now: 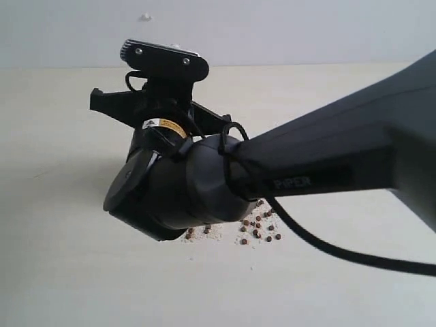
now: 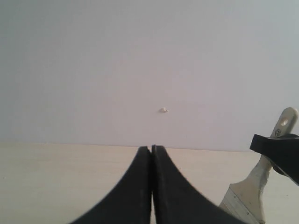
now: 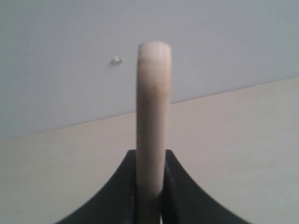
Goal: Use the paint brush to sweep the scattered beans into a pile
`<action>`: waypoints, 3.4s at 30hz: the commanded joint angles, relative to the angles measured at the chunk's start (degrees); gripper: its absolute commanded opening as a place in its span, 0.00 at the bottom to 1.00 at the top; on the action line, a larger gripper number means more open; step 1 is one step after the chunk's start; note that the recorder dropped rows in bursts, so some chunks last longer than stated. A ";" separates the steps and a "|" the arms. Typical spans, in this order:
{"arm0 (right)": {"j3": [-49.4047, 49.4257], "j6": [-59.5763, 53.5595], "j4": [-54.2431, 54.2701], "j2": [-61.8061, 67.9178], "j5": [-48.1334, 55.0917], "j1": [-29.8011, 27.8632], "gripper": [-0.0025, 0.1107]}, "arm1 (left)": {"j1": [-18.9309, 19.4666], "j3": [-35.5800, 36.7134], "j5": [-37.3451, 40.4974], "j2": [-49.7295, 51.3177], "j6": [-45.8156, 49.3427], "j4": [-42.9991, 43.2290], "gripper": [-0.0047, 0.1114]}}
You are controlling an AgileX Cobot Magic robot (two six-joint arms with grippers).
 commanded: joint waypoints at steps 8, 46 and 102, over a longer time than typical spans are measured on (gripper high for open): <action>-0.20 6.37 -1.17 4.71 -0.32 -4.32 0.02 | 0.11 0.18 0.01 -0.38 -0.44 0.21 0.04; 28.66 28.82 -53.22 -15.59 9.97 -3.66 0.02 | 0.11 0.18 0.01 -0.38 -0.44 0.21 0.04; 29.98 25.96 -51.09 -15.35 23.78 -12.70 0.02 | 0.11 0.18 0.01 -0.38 -0.44 0.21 0.04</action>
